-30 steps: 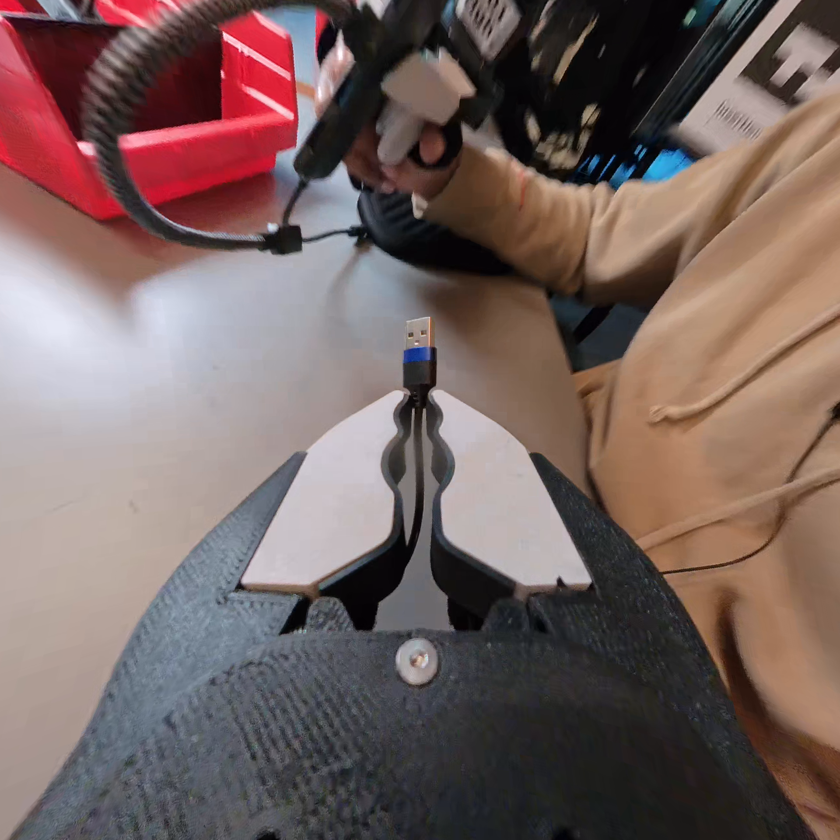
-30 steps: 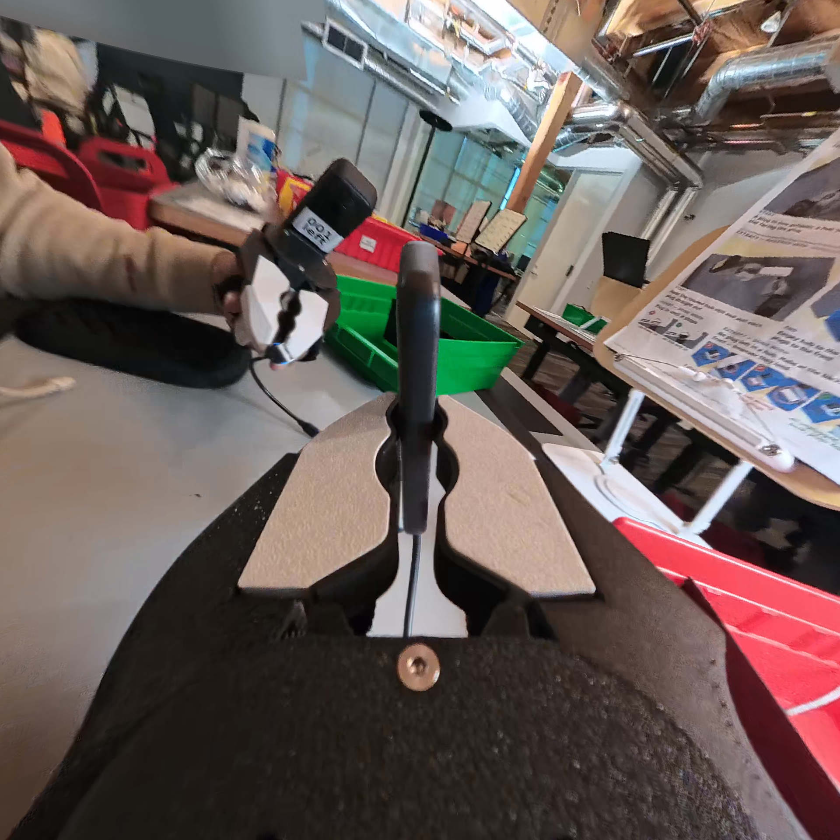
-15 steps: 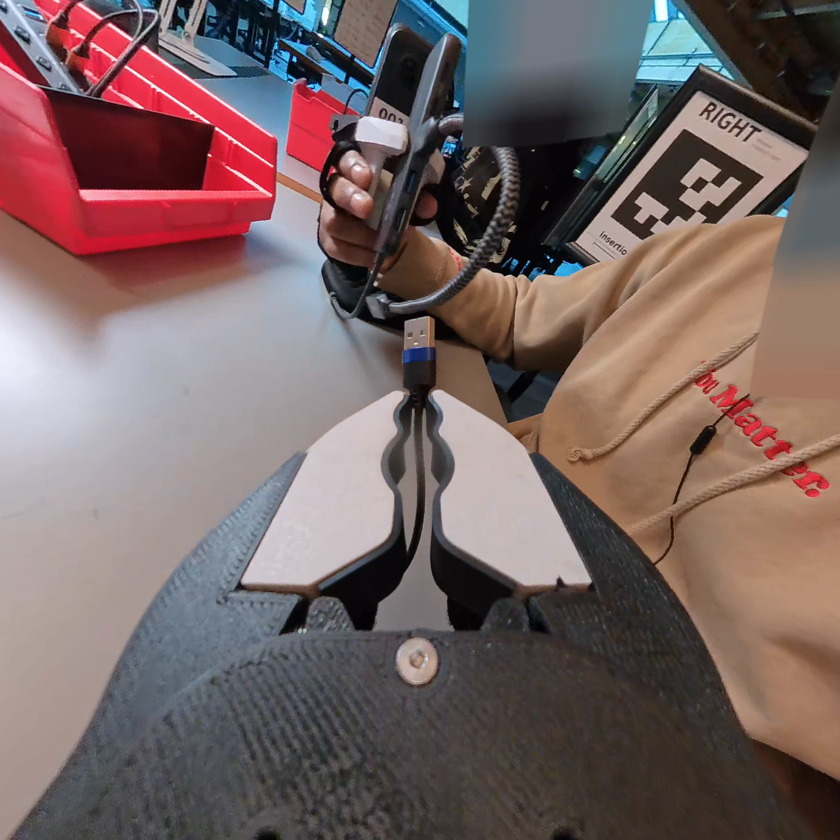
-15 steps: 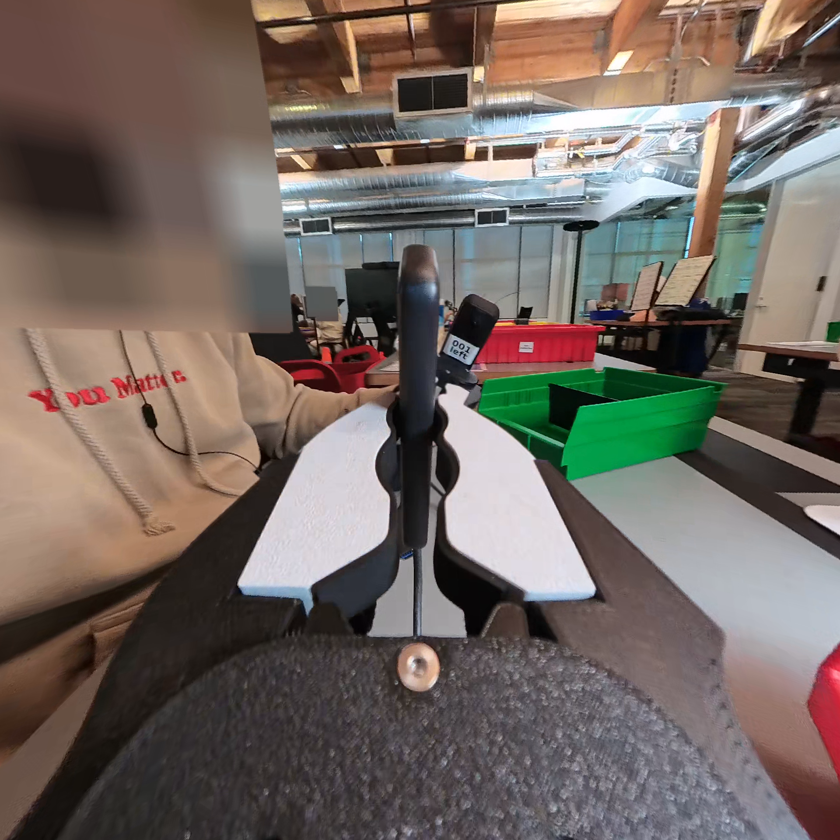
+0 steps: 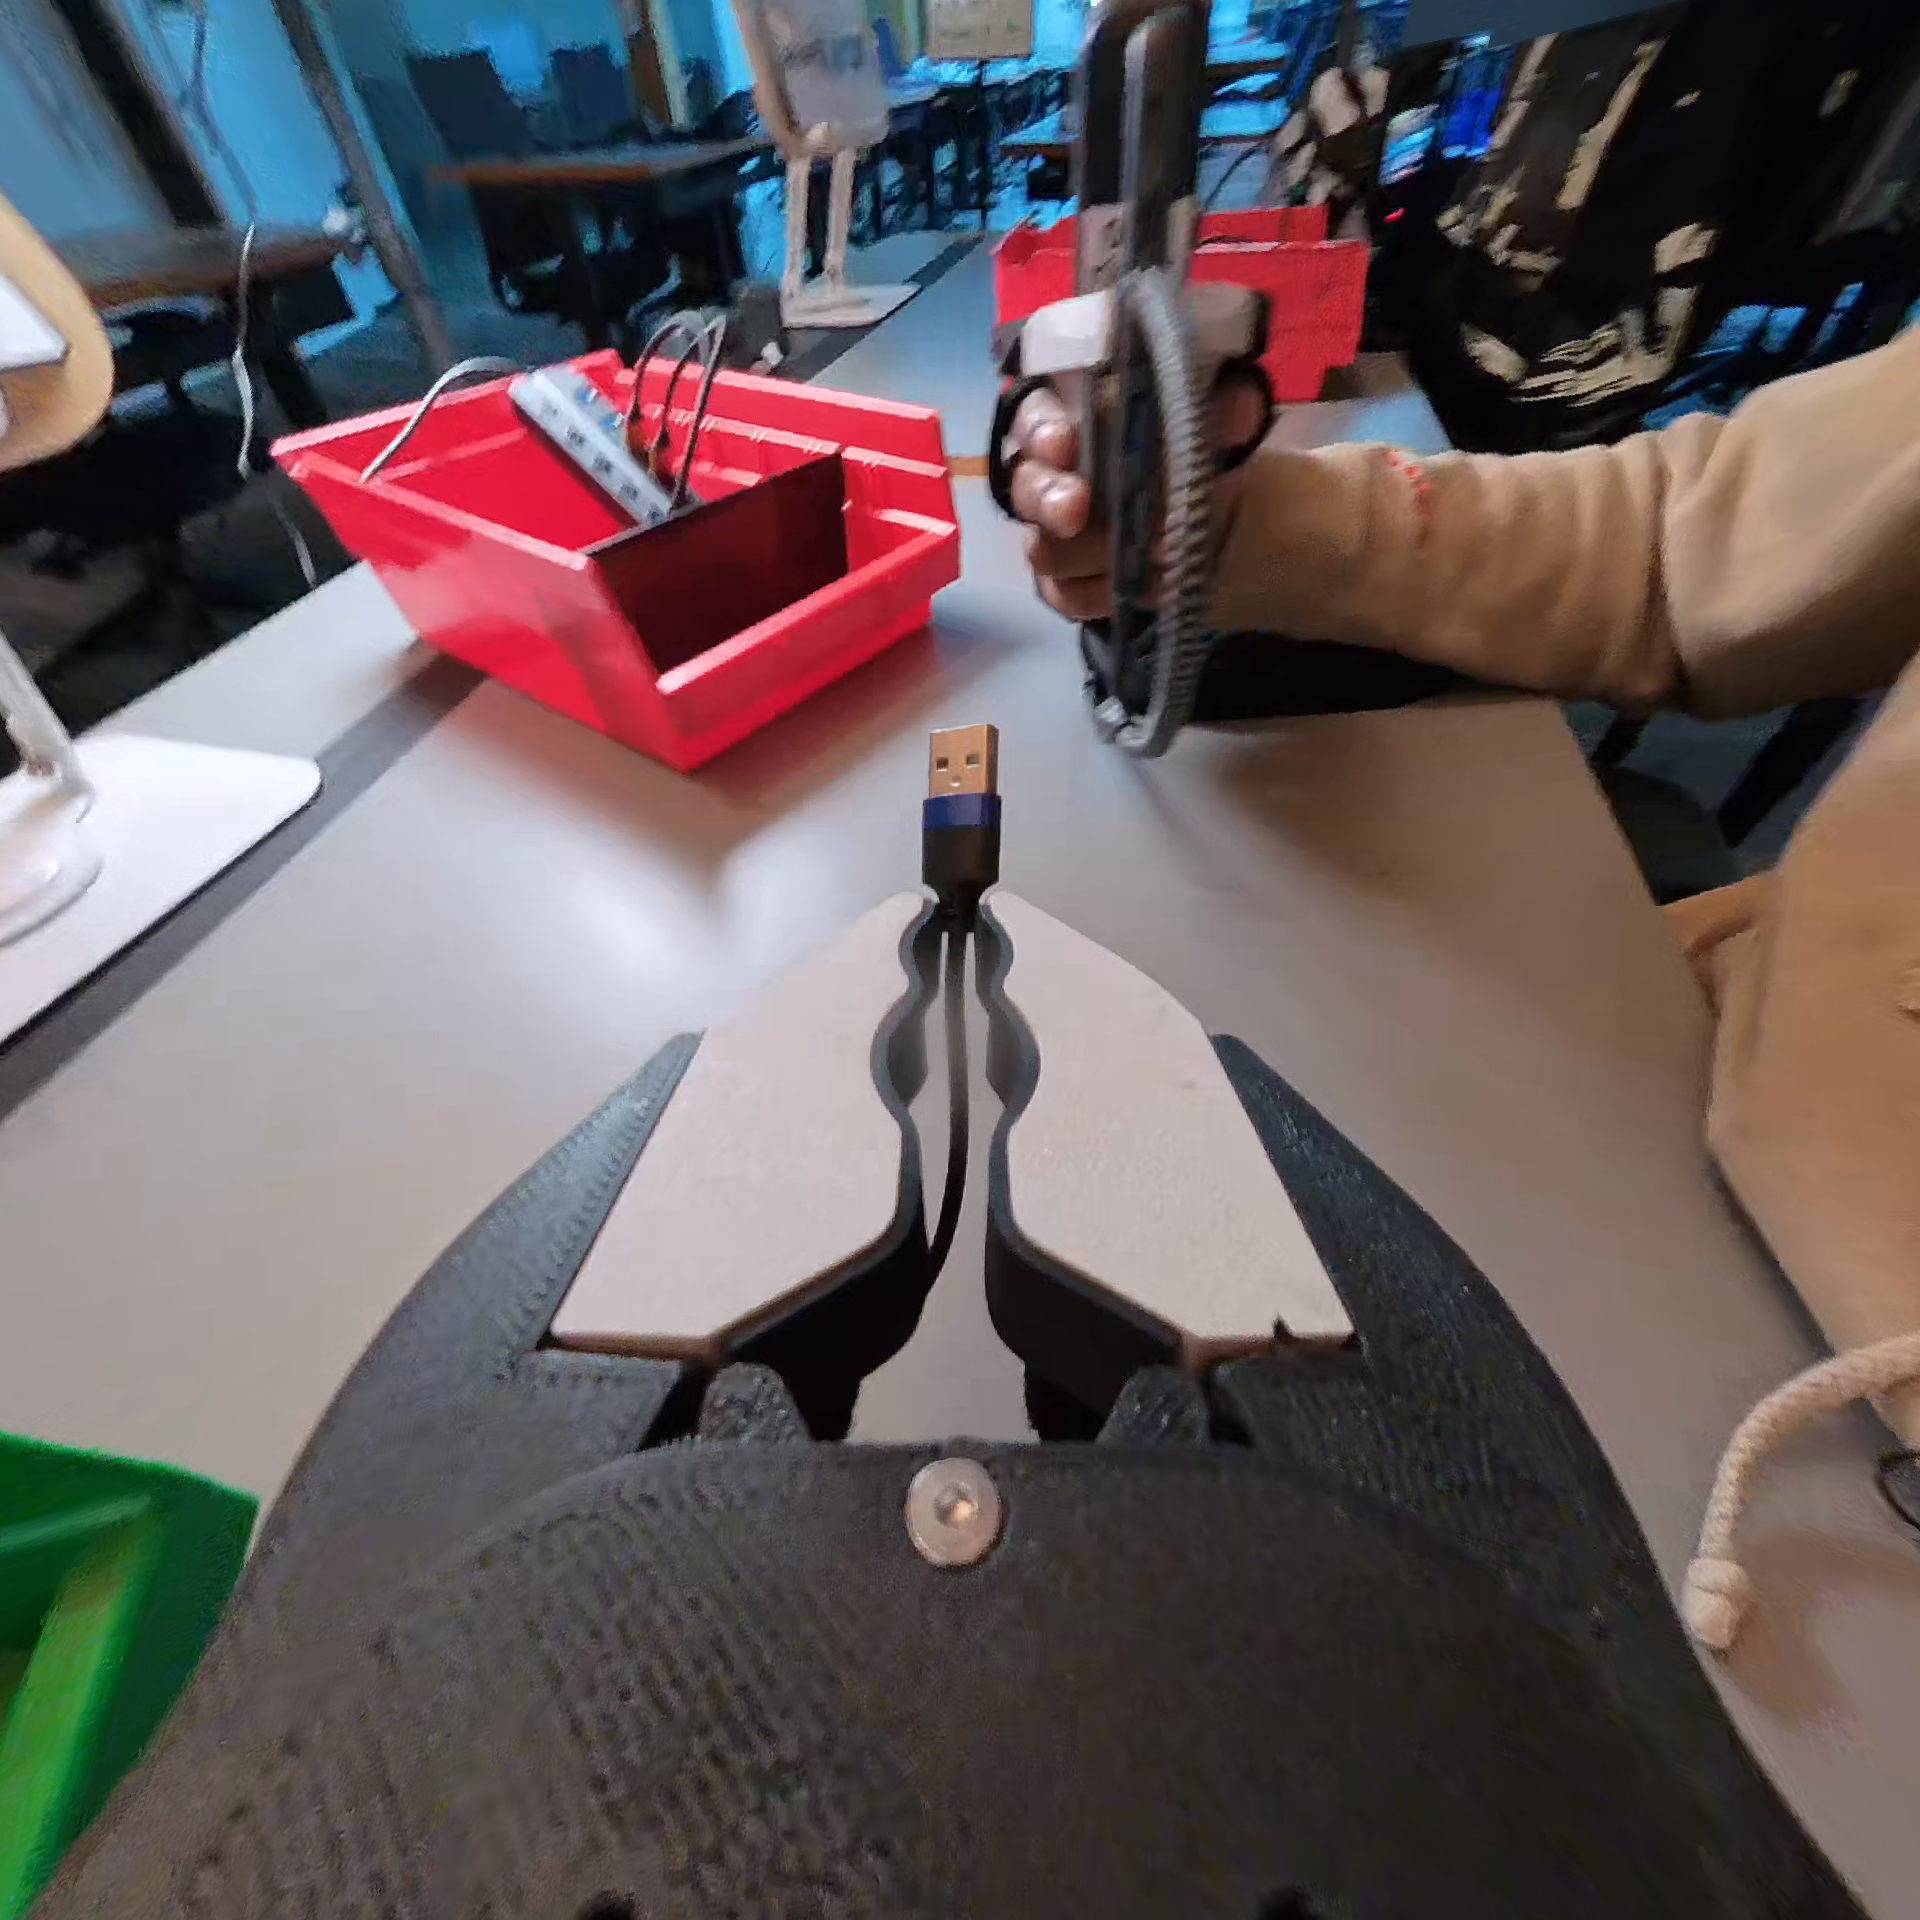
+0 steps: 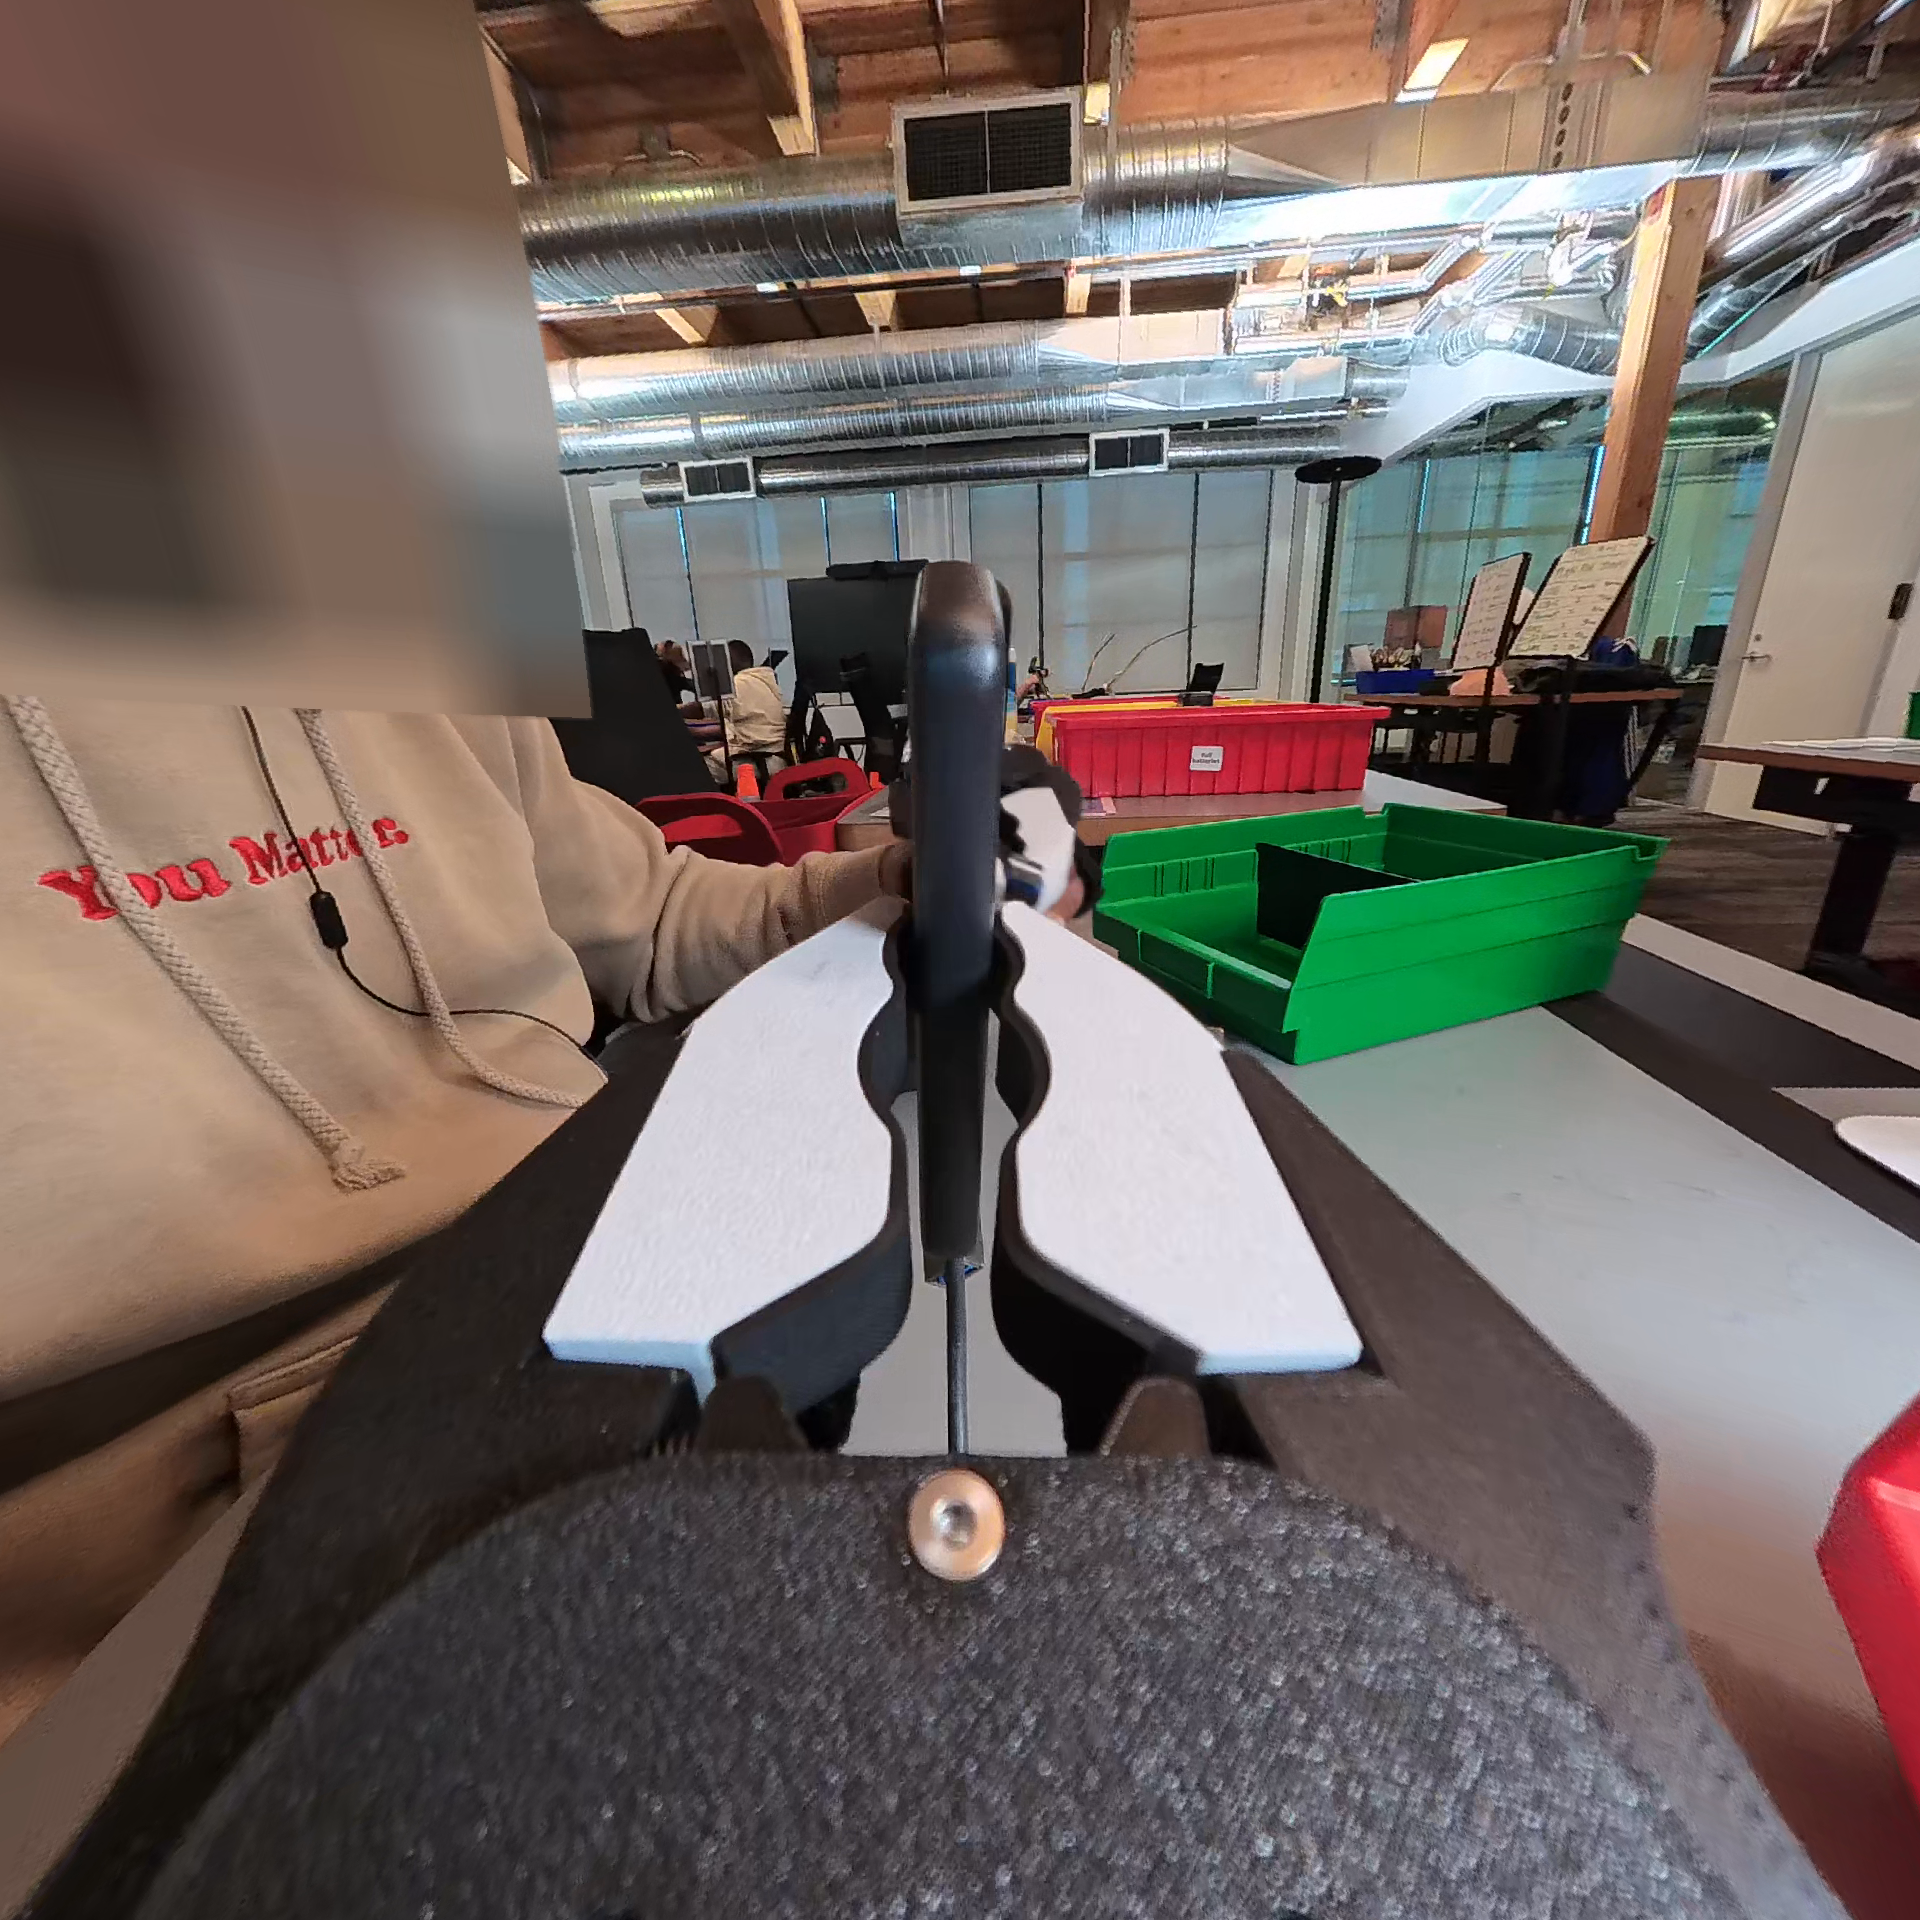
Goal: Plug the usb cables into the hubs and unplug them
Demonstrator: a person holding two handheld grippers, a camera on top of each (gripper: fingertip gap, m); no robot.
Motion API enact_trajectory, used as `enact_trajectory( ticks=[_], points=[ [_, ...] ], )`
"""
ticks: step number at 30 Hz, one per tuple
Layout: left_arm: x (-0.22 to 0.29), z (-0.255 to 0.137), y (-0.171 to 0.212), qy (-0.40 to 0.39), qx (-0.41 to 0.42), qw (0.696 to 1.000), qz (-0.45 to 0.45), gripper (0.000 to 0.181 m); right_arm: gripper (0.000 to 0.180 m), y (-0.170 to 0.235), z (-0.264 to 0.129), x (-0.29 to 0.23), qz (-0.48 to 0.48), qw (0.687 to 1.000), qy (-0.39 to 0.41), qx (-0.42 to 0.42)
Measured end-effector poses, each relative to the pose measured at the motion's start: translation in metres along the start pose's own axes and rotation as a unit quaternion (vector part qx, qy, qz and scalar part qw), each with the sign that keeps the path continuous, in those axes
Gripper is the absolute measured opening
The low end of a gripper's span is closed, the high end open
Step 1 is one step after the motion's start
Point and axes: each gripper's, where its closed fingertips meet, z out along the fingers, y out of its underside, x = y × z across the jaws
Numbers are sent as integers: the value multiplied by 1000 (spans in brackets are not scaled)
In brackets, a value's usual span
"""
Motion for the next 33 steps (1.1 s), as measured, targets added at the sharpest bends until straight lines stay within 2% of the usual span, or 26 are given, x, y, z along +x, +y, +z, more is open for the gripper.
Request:
enact_trajectory(
  ticks=[2, 4, 6, 7, 8, 11, 13, 16, 21, 28, 33],
  points=[
    [15, -8, -17, 53, 27, 998, -16, 6, 12, -1, -2, 1, 1, 1000, 1, 3],
    [41, -21, -34, 182, 46, 977, -106, 6, 12, -4, -4, 1, 6, 1000, -2, 9],
    [57, -36, -39, 332, 26, 907, -257, 6, 12, -5, -5, 1, 13, 1000, -4, 16],
    [53, -36, -32, 364, 3, 874, -323, 6, 12, -6, -5, 2, 15, 1000, -4, 18],
    [42, -26, -14, 351, -29, 862, -364, 6, 12, -5, -6, 2, 16, 1000, -2, 18],
    [9, 0, 44, 261, -113, 873, -396, 7, 12, -5, -6, 4, 15, 1000, 5, 15],
    [-11, 11, 75, 185, -161, 892, -380, 7, 12, -5, -8, 5, 15, 1000, 10, 15],
    [-30, 15, 102, 97, -213, 917, -323, 8, 12, -4, -9, 8, 19, 1000, 15, 14],
    [-47, 16, 113, -5, -240, 944, -228, 9, 12, -1, -8, 11, 21, 1000, 21, 8],
    [-30, 23, 123, -63, -296, 938, -169, 15, 12, -3, -11, 15, 14, 999, 37, 8],
    [-34, 32, 124, -93, -298, 939, -145, 16, 12, -4, -10, 16, -5, 999, 50, 6]
  ],
)
